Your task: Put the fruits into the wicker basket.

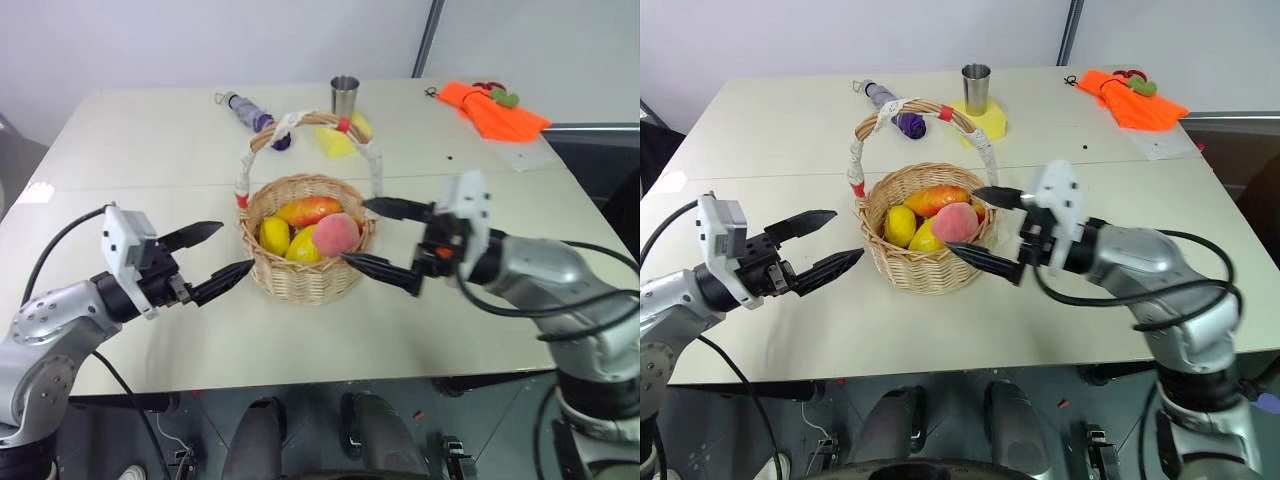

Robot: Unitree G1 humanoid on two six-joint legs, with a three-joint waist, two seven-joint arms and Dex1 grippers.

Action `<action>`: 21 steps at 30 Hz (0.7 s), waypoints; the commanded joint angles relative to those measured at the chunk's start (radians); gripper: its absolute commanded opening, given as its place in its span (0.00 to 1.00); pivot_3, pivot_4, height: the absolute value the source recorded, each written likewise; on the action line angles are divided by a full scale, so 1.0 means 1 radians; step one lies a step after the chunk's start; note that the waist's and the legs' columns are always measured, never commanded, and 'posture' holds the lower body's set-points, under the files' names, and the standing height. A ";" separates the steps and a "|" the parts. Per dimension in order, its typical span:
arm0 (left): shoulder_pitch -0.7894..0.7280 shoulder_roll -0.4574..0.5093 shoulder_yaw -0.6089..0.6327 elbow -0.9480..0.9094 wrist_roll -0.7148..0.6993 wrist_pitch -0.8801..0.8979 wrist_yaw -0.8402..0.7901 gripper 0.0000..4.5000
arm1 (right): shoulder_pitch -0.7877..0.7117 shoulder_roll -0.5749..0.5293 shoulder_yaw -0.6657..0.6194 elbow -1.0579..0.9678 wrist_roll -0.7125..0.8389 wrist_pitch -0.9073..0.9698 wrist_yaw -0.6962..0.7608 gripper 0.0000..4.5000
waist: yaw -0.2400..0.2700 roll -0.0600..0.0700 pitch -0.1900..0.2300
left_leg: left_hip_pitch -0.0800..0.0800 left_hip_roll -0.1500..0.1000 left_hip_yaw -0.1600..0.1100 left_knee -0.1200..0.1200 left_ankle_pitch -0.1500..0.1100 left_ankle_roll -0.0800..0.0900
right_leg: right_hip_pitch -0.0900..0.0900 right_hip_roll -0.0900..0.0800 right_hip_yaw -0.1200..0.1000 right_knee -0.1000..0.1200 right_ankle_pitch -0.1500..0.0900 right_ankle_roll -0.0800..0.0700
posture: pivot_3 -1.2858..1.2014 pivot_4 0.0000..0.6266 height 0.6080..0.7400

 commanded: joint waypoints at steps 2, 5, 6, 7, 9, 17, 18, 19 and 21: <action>-0.027 -0.022 -0.007 0.004 -0.006 -0.046 -0.024 1.00 | -0.042 0.034 -0.011 0.066 -0.059 -0.033 -0.108 0.99 | -0.006 0.000 0.000 | 0.001 0.001 0.001 0.000 0.000 0.000 | 0.000 0.001 0.000 0.000 -0.001 0.001 | 0.52 0.24 1.00; -0.036 -0.036 -0.020 0.008 -0.010 -0.050 -0.031 1.00 | -0.097 0.107 0.058 0.182 -0.179 -0.100 -0.194 0.99 | -0.006 0.000 0.000 | 0.002 0.002 0.000 0.000 0.000 0.000 | 0.000 0.002 0.000 0.001 0.000 0.000 | 0.52 0.24 1.00; -0.035 -0.040 -0.025 0.005 -0.009 -0.051 -0.031 1.00 | -0.113 0.132 0.079 0.212 -0.202 -0.119 -0.205 0.99 | -0.006 0.000 0.000 | 0.002 0.002 0.000 0.000 0.000 0.000 | 0.000 0.002 0.000 0.001 0.000 0.000 | 0.52 0.24 1.00; -0.034 -0.043 -0.029 0.002 -0.007 -0.051 -0.030 1.00 | -0.125 0.156 0.091 0.229 -0.208 -0.132 -0.205 0.99 | -0.004 0.000 0.000 | 0.001 0.002 0.000 0.000 0.000 0.000 | -0.001 0.003 0.000 0.001 0.000 0.000 | 0.52 0.24 1.00; -0.032 -0.050 -0.033 -0.005 -0.007 -0.051 -0.024 1.00 | -0.145 0.202 0.102 0.261 -0.209 -0.144 -0.209 0.94 | -0.003 0.000 0.000 | 0.000 0.002 0.000 0.000 0.000 0.000 | -0.001 0.002 0.000 0.001 0.001 -0.001 | 0.52 0.24 1.00; -0.004 -0.087 -0.051 -0.058 -0.012 -0.045 0.015 1.00 | -0.156 0.259 0.036 0.299 -0.155 -0.138 -0.219 0.12 | 0.001 0.000 0.000 | -0.001 0.001 0.000 -0.001 0.000 0.001 | -0.001 0.001 0.000 0.001 0.001 0.001 | 0.52 0.24 1.00; -0.003 -0.091 -0.055 -0.061 -0.011 -0.044 0.016 1.00 | -0.153 0.249 0.009 0.293 -0.141 -0.137 -0.217 0.03 | 0.002 0.000 0.000 | -0.001 0.001 0.000 0.000 0.000 0.001 | -0.001 0.001 0.000 0.001 0.000 0.000 | 0.52 0.24 1.00; -0.003 -0.093 -0.059 -0.061 -0.010 -0.045 0.017 1.00 | -0.150 0.238 -0.015 0.291 -0.136 -0.140 -0.217 0.01 | 0.002 0.000 0.000 | -0.001 0.001 0.000 0.000 0.000 0.001 | -0.001 0.001 0.000 0.001 0.000 0.000 | 0.52 0.24 1.00; -0.011 -0.094 -0.066 -0.056 -0.007 -0.048 0.015 1.00 | -0.156 0.213 -0.087 0.313 -0.125 -0.154 -0.232 0.01 | 0.001 0.000 0.000 | -0.001 0.001 0.001 0.000 0.000 0.001 | -0.001 0.001 0.000 0.001 0.000 0.000 | 0.52 0.24 1.00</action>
